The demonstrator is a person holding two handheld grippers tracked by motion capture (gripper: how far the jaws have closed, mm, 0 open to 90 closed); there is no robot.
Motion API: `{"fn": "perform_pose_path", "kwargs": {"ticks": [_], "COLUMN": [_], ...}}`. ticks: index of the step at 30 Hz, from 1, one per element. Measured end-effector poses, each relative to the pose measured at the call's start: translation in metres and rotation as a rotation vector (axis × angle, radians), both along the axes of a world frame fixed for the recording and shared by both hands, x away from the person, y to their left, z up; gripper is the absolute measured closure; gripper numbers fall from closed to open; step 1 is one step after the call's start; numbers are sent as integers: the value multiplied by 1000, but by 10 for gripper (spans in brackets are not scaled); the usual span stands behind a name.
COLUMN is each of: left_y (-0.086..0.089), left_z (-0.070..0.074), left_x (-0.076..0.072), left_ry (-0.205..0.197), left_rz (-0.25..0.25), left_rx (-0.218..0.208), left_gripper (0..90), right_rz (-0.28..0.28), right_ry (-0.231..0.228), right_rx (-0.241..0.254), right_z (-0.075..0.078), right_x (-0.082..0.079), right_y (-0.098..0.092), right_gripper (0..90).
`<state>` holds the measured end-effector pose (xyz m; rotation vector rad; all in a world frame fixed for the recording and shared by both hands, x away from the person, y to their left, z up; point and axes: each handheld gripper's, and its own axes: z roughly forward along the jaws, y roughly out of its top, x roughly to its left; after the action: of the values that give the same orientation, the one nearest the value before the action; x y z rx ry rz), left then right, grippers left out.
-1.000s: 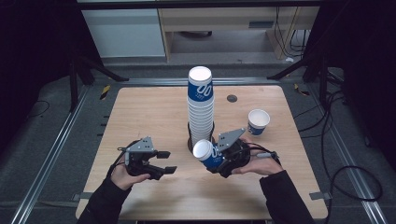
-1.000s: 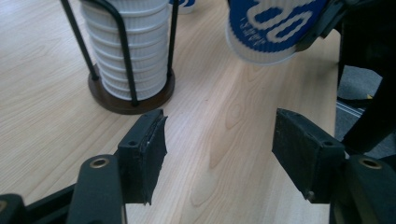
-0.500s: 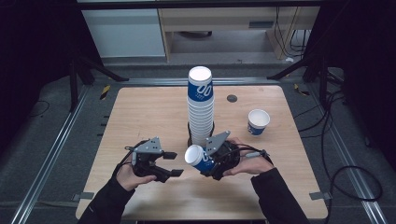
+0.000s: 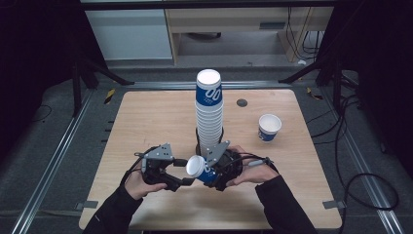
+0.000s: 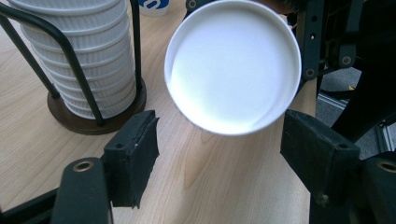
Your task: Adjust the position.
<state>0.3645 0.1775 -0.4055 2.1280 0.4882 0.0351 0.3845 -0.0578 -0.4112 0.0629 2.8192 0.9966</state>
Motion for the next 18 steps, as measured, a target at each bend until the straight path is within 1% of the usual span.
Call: {"fn": "perform_pose_path", "kwargs": {"ticks": [3, 7, 9, 13, 18], "left_y": [-3, -5, -5, -7, -8], "left_z": [-2, -2, -2, -3, -4], "left_x": [0, 0, 0, 0, 0], "left_ry": [9, 7, 7, 5, 11], "left_rz": [-6, -8, -7, -10, -10], "left_rx": [5, 11, 8, 20, 23], "left_gripper": [263, 259, 259, 254, 247], "right_rz": [12, 22, 22, 25, 34], "right_ry": [-4, -6, -5, -5, -5], "right_rx": [-7, -13, -31, -38, -48], "right_z": [-2, -4, -6, -7, -8], "right_x": [-1, -2, -2, -2, -3], "right_y": [5, 9, 12, 15, 19], "right_gripper": [209, 209, 209, 210, 210]}}
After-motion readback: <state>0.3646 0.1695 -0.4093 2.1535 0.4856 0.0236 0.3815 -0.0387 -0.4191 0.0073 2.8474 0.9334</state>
